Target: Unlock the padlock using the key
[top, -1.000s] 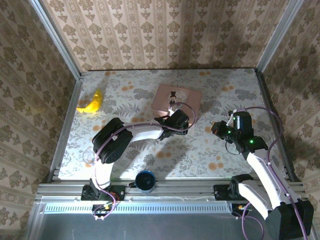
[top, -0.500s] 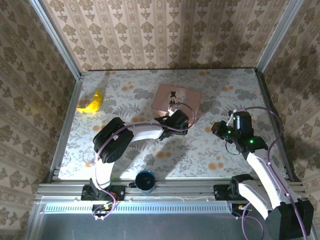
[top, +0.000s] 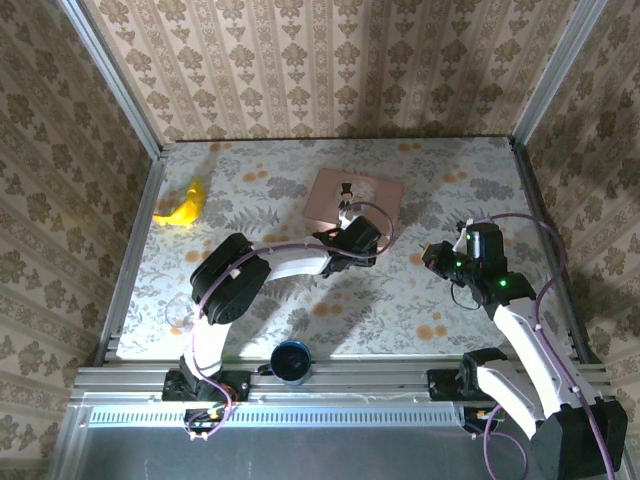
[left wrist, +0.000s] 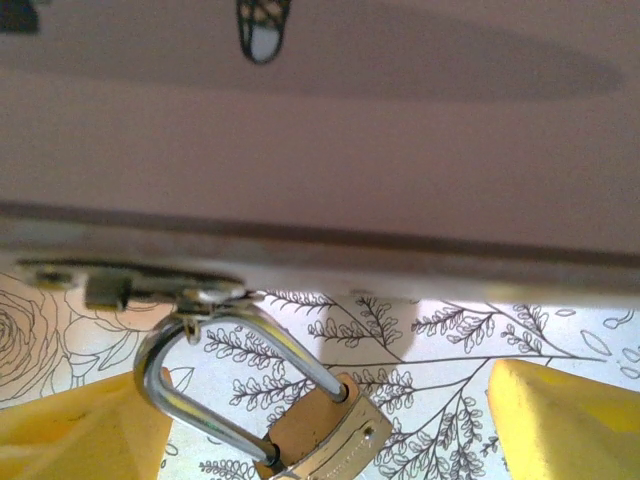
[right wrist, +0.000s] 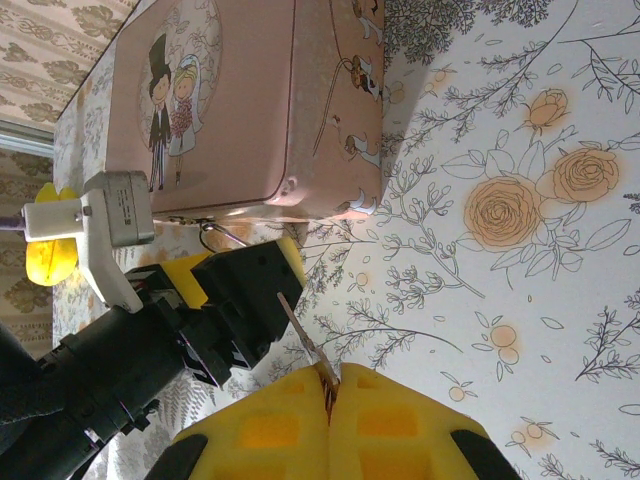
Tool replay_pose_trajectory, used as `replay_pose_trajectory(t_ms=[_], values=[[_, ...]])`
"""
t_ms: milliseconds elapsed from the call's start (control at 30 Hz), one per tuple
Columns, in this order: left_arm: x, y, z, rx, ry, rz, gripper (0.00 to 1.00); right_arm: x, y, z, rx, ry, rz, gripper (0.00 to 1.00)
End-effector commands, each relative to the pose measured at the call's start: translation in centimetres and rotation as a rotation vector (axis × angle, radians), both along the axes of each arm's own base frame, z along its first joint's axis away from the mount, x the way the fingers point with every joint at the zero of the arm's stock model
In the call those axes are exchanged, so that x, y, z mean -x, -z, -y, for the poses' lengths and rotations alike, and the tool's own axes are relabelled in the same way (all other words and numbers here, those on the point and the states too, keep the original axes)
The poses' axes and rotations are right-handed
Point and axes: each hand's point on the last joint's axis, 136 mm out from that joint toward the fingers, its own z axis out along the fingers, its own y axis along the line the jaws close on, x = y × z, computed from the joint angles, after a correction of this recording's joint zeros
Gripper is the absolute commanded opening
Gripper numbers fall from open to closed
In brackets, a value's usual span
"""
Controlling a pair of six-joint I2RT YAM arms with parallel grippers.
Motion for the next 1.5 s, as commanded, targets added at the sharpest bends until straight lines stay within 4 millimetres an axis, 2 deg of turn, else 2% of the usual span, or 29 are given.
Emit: replay_pose_trajectory(t_ms=[0,233,467,700,833,967,1200,1467], values=[[-0.6,0.5,-0.6,-0.025,-0.035,-0.007,0.82,0.2,-0.5,0.0,0.0,0.004,0.006,0.0],[-1.4,1.2,-1.2,-0.051,-0.071,-0.011,0.78,0.2,-0.2,0.0,-0.003,0.007,0.005,0.0],[-2.9,1.6,-3.6,-0.131,-0.137,-0.001,0.79,0.2,-0.2,-0.1,-0.011,0.007,0.011,0.0],[-1.4,0.9,-5.1,-0.128,-0.121,-0.002,0.78,0.2,-0.1,-0.1,-0.011,0.008,0.007,0.0],[-1.4,0.6,-4.9,-0.128,-0.112,0.006,0.77,0.1,-0.2,-0.1,-0.017,0.008,0.012,0.0],[-1.8,0.5,-3.7,-0.118,-0.088,0.015,0.75,0.2,-0.3,-0.1,-0.017,0.007,0.012,0.0],[-2.2,0.7,-1.7,-0.117,-0.042,0.027,0.65,0.5,-0.5,0.0,-0.013,0.013,0.014,0.0],[-1.7,1.5,-2.5,-0.144,-0.063,0.01,0.62,0.3,-0.7,0.0,-0.012,0.007,0.017,0.0]])
